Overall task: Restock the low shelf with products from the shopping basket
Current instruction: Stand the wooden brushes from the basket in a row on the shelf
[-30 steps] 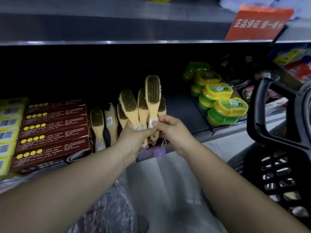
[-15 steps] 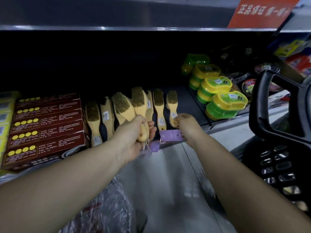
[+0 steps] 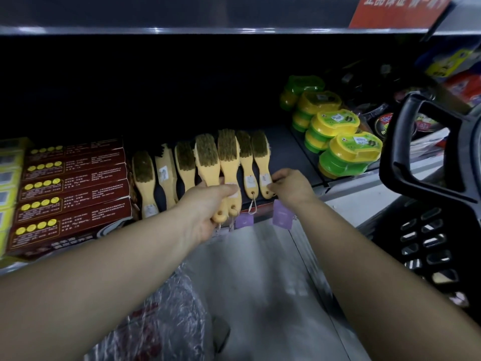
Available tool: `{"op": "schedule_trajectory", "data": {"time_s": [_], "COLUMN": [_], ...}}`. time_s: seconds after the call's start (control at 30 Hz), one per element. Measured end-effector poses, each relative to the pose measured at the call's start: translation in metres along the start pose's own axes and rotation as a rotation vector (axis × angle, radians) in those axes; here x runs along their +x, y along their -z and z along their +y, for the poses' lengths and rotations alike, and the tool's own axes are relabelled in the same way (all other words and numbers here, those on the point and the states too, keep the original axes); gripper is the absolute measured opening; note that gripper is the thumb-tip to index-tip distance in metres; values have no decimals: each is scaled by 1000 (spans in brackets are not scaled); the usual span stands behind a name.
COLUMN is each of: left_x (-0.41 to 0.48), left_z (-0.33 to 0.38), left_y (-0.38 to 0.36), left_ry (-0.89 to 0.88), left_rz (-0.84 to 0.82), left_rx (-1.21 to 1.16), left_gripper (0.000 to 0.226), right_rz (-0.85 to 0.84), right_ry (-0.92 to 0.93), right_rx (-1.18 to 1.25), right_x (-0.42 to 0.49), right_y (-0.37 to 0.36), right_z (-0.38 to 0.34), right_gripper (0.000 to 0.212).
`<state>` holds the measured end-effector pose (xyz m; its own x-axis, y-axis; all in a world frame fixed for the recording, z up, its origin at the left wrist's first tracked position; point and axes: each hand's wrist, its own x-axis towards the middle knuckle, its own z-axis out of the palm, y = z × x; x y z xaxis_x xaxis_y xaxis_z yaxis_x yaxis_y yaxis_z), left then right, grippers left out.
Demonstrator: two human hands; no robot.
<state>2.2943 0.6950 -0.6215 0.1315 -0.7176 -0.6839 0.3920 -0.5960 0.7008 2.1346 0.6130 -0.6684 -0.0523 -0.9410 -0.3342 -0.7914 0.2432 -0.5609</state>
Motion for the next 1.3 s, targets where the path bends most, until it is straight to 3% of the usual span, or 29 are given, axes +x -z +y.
{"op": "schedule_trajectory", "data": {"time_s": [0.07,0.17,0.23,0.3,0.37,0.5,0.63,0.77,0.87,0.93,1.13,1.3], "left_x": [1,4,4,3,3,4,0,2,4,5,7,11], "left_z": [-2,-5,-6,-8,-8,-8,-7,-3,-2,-2,0,-6], "left_y": [1,1,-3,-8,-12,-14,-19,-19,-16,-16,-18,-12], "left_ry": [-21,-36,-49,-80,-117,-157,-117,-82,-87,-90,-88,-138], "left_rz": [5,-11,-27,-44,-41,-73,-107,31,87,99,73,-56], "left_rx": [25,13,-4,4,20,36,-16,100,134,144,101,102], "left_gripper": [15,16,13,13,15,18,12,18,22,31,27,18], "right_rz": [6,189,204,-61,-330,-428,-308,-9,57,51,82,155], "right_ry": [11,108,210,168,114,106,-43,-222,-238,-197,-3,34], "right_rx": [-70,-224,-62,358,622,764,911,1012,1090,951,132,-46], "right_x": [-2,-10,-18,-32,-41,-42,-37,-19,-6,3,12,8], "right_y": [0,5,6,8,8,13,20,26,26,21,7,4], "right_z": [3,1,-8,-22,-30,-30,-31,-21,-10,-3,12,11], "right_gripper": [23,25,32,36,27,15,11,24,19,18,25,33]}}
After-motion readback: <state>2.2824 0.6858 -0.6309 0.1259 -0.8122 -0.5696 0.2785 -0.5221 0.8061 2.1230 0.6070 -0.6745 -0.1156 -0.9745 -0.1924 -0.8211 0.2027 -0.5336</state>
